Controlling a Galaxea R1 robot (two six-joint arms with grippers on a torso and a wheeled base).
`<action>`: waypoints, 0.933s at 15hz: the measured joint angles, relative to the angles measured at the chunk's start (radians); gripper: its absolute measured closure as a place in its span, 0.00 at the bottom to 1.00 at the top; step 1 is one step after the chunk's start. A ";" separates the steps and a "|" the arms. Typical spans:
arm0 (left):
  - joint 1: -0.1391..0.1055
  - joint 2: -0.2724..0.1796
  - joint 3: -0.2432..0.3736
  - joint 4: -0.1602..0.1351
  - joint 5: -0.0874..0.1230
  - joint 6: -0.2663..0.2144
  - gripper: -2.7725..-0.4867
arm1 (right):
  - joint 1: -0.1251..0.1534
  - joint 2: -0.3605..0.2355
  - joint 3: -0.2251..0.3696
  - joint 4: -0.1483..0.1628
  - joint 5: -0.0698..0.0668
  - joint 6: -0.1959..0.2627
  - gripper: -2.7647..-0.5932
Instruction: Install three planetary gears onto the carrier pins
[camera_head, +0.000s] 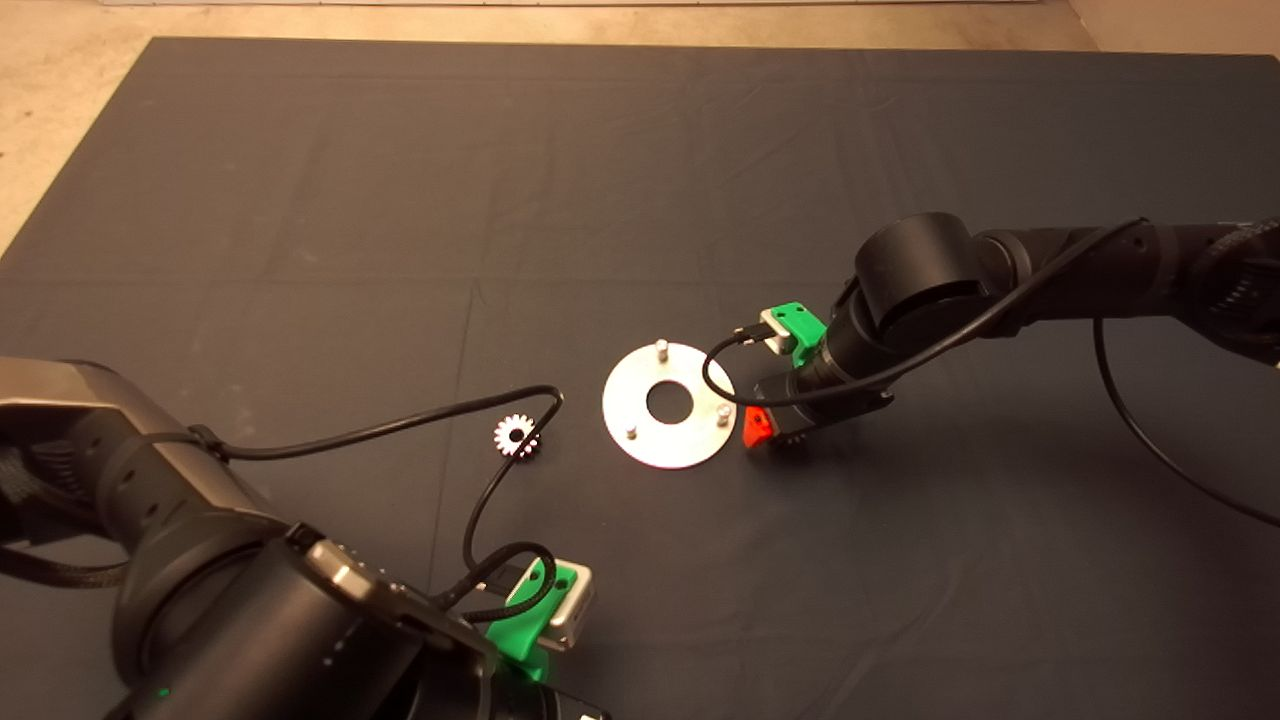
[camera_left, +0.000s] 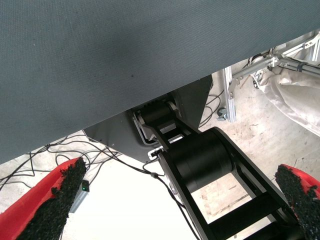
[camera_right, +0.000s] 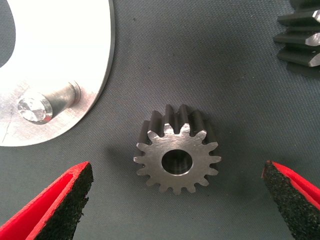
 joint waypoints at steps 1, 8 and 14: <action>0.000 0.000 0.000 0.000 0.000 0.000 0.01 | -0.002 0.001 -0.007 -0.001 0.000 -0.001 0.16; 0.010 0.000 0.000 0.004 0.000 0.000 0.01 | -0.016 0.008 -0.039 -0.015 0.000 -0.029 0.24; 0.011 0.000 0.000 0.005 0.000 0.000 0.01 | -0.019 0.013 -0.041 -0.023 0.000 -0.034 0.38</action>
